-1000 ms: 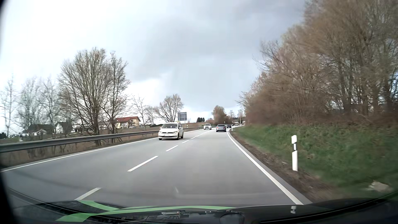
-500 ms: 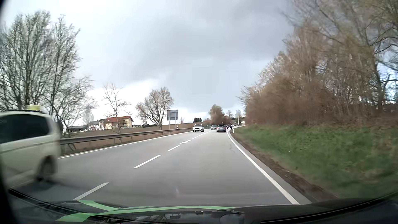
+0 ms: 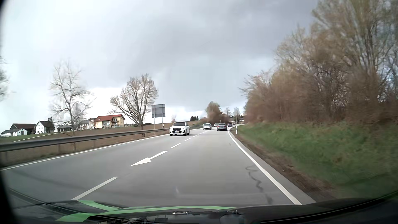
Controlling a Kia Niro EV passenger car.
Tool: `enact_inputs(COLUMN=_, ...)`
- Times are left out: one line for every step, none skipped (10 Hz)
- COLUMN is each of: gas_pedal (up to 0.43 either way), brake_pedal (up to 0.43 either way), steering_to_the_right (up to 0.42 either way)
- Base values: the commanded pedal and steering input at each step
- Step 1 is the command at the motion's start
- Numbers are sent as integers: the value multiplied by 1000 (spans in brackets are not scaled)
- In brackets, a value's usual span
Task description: Follow the waypoints while adhering to traffic rules and regulations
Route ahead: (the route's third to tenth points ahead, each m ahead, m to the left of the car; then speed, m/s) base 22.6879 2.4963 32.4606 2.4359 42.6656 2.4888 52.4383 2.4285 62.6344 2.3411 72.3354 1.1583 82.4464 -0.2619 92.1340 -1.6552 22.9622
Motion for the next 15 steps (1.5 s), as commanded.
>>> enact_inputs(gas_pedal=189, brake_pedal=0, steering_to_the_right=4)
enact_inputs(gas_pedal=189, brake_pedal=0, steering_to_the_right=4)
enact_inputs(gas_pedal=189, brake_pedal=0, steering_to_the_right=4)
enact_inputs(gas_pedal=189, brake_pedal=0, steering_to_the_right=3)
enact_inputs(gas_pedal=189, brake_pedal=0, steering_to_the_right=3)
enact_inputs(gas_pedal=189, brake_pedal=0, steering_to_the_right=4)
enact_inputs(gas_pedal=189, brake_pedal=0, steering_to_the_right=3)
enact_inputs(gas_pedal=189, brake_pedal=0, steering_to_the_right=4)
enact_inputs(gas_pedal=189, brake_pedal=0, steering_to_the_right=4)
enact_inputs(gas_pedal=189, brake_pedal=0, steering_to_the_right=4)
enact_inputs(gas_pedal=189, brake_pedal=0, steering_to_the_right=4)
enact_inputs(gas_pedal=189, brake_pedal=0, steering_to_the_right=4)
enact_inputs(gas_pedal=189, brake_pedal=0, steering_to_the_right=4)
enact_inputs(gas_pedal=189, brake_pedal=0, steering_to_the_right=4)
enact_inputs(gas_pedal=189, brake_pedal=0, steering_to_the_right=4)
